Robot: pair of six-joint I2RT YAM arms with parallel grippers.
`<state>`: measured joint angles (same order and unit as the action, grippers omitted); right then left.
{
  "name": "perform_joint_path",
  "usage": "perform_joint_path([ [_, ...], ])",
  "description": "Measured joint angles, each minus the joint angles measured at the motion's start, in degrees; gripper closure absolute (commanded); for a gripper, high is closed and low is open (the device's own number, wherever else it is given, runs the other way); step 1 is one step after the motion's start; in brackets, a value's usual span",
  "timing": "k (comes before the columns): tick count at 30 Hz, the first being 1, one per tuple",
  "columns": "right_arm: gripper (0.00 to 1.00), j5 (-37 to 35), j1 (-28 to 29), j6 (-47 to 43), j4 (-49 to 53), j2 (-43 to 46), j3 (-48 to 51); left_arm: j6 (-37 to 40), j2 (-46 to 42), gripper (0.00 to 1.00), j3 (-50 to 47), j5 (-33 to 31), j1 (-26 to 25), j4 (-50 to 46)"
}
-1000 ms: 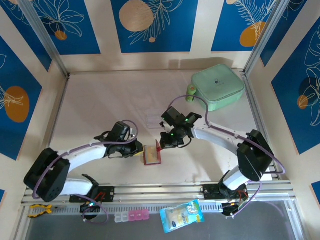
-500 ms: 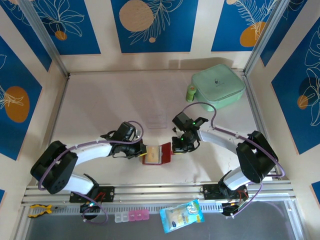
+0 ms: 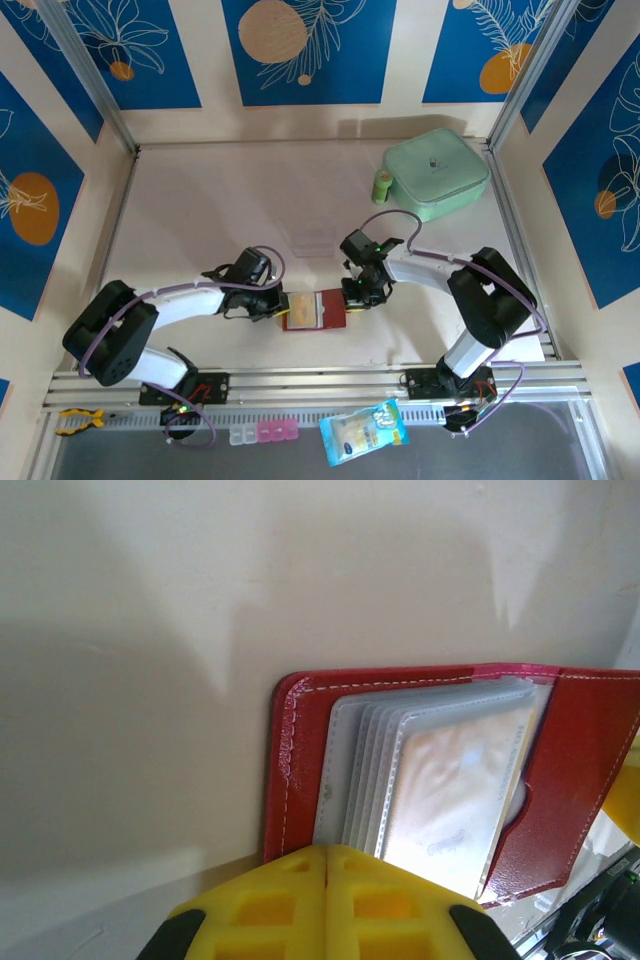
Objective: Take the credit cards out of the card holder
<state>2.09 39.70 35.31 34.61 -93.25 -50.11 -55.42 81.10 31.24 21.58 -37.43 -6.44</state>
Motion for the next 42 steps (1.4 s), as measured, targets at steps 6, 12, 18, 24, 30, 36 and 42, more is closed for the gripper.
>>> perform_joint_path([
  [6,0.81,-1.68,0.0,-0.61,-0.26,0.0,0.0,-0.22,-0.2,1.0,-0.55,-0.13,0.0,0.39],
  [12,0.67,-3.41,0.0,-0.63,2.38,3.23,0.0,-0.26,-1.88,1.0,-1.18,-0.7,0.0,-0.11],
  [18,0.61,-6.91,0.02,-0.79,7.63,8.63,-0.55,-1.11,-2.69,1.0,-1.2,-0.94,0.0,-0.44],
  [24,0.58,-10.38,1.14,-0.33,13.75,10.93,-4.42,-1.27,-2.69,1.0,-1.2,-0.92,0.0,-0.48],
  [30,0.56,-11.08,5.4,0.5,15.76,11.3,-10.78,-1.25,-2.69,1.0,-1.2,-1.09,0.0,-0.52],
  [36,0.54,-8.24,9.09,1.4,14.03,9.46,-14.8,-1.25,-2.67,1.0,-1.2,-1.29,0.0,-0.68],
  [42,0.48,-6.03,12.24,2.64,12.15,3.13,-17.0,-1.25,-2.67,1.0,-1.2,-1.29,0.0,-0.79],
])
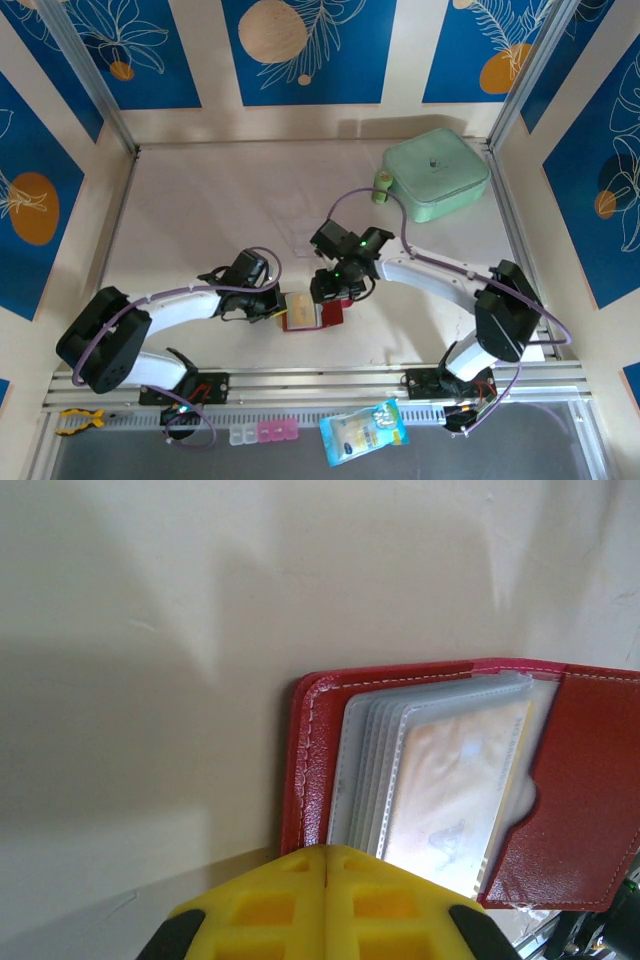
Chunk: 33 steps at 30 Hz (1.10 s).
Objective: Take the credit cards out of the card holder
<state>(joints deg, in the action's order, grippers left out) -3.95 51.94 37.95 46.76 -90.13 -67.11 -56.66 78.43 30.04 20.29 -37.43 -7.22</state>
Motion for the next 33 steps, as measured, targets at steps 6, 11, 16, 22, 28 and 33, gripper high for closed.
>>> perform_joint_path([
  [6,0.37,-3.93,0.83,1.49,1.84,-5.73,-1.01,0.0,0.11,1.0,-0.07,0.0,0.0,-0.31],
  [11,0.35,-7.15,0.74,1.55,3.06,-8.44,-0.96,0.0,0.96,1.0,-0.59,0.11,0.0,0.52],
  [16,0.35,-8.41,0.15,1.53,2.93,-9.92,-0.22,-0.02,1.36,1.0,-0.87,0.5,0.0,1.9],
  [22,0.34,-8.98,-0.94,1.53,2.21,-11.41,1.81,-0.02,1.36,1.0,-1.07,0.48,0.0,2.21],
  [28,0.31,-8.74,-1.79,1.51,-0.11,-12.24,4.0,-0.02,1.36,1.0,-1.07,0.48,0.0,2.23],
  [33,0.31,-8.39,-1.95,1.55,-0.79,-12.33,4.44,0.0,1.36,1.0,-1.07,0.5,0.0,2.21],
])
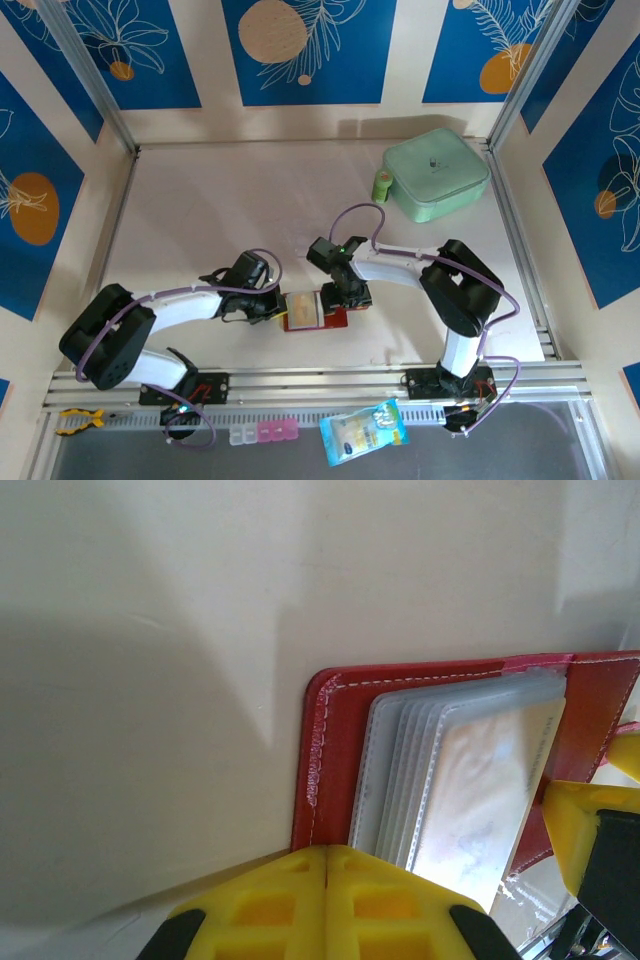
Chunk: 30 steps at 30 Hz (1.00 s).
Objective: Take the credit cards out of the card holder
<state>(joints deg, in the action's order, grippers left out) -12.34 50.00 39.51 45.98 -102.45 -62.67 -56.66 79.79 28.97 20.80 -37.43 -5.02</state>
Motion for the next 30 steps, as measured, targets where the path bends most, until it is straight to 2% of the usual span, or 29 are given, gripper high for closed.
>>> perform_joint_path([
  [9,0.34,0.74,-0.48,0.39,-1.29,0.33,1.31,0.04,-0.55,1.0,0.0,-0.17,0.0,-0.63],
  [20,0.36,0.76,-0.46,0.63,-1.51,2.01,1.25,1.7,-5.77,0.98,2.29,-2.64,0.0,-7.96],
  [30,0.38,4.52,-0.66,1.03,-4.48,13.88,1.31,2.36,-4.66,0.98,6.4,-3.08,-1.92,-9.16],
])
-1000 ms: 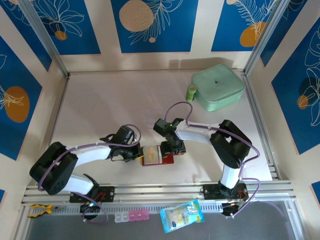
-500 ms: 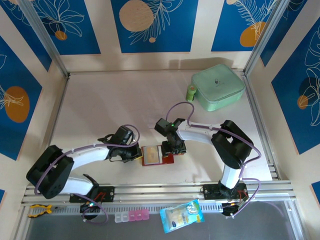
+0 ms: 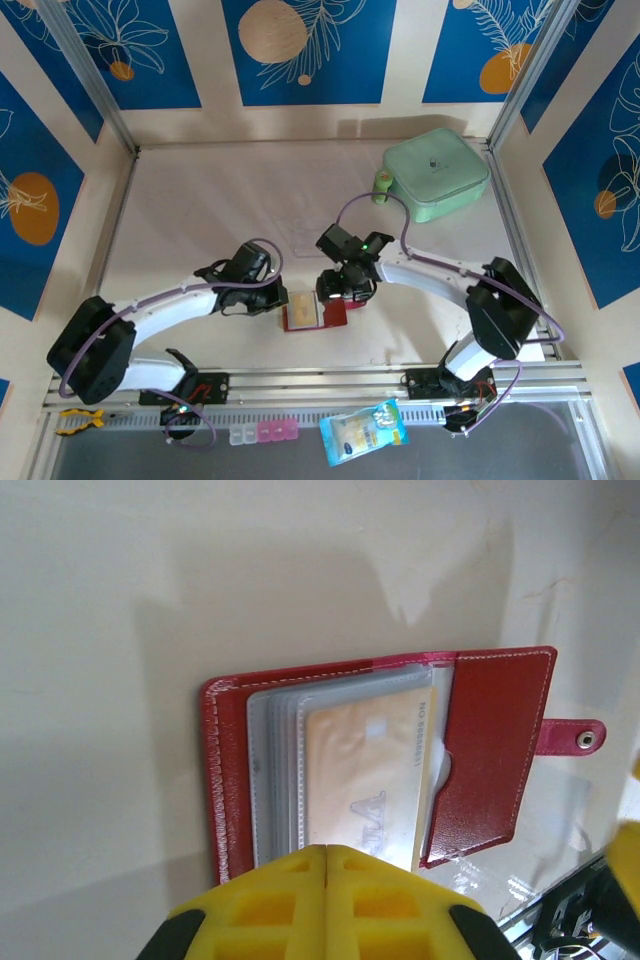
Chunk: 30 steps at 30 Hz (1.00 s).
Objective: Take the credit cards out of the card holder
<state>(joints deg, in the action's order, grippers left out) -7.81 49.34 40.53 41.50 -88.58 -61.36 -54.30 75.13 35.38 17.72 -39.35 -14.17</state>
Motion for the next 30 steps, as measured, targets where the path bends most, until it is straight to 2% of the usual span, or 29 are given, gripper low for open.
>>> perform_joint_path([
  [6,0.44,10.75,-3.1,0.98,-9.55,3.06,4.76,0.24,2.73,0.99,0.81,0.02,-1.64,0.37],
  [11,0.54,16.98,-4.07,2.8,-16.28,2.97,9.55,0.2,4.76,1.0,0.81,0.02,-2.62,1.6],
  [19,0.65,22.03,-4.48,4.28,-23.87,0.11,12.26,0.0,7.21,1.0,0.76,-0.02,-2.91,4.26],
  [30,0.72,26.34,-4.66,4.74,-29.16,-4.24,12.44,0.46,7.5,1.0,0.79,-0.66,-2.91,3.85],
])
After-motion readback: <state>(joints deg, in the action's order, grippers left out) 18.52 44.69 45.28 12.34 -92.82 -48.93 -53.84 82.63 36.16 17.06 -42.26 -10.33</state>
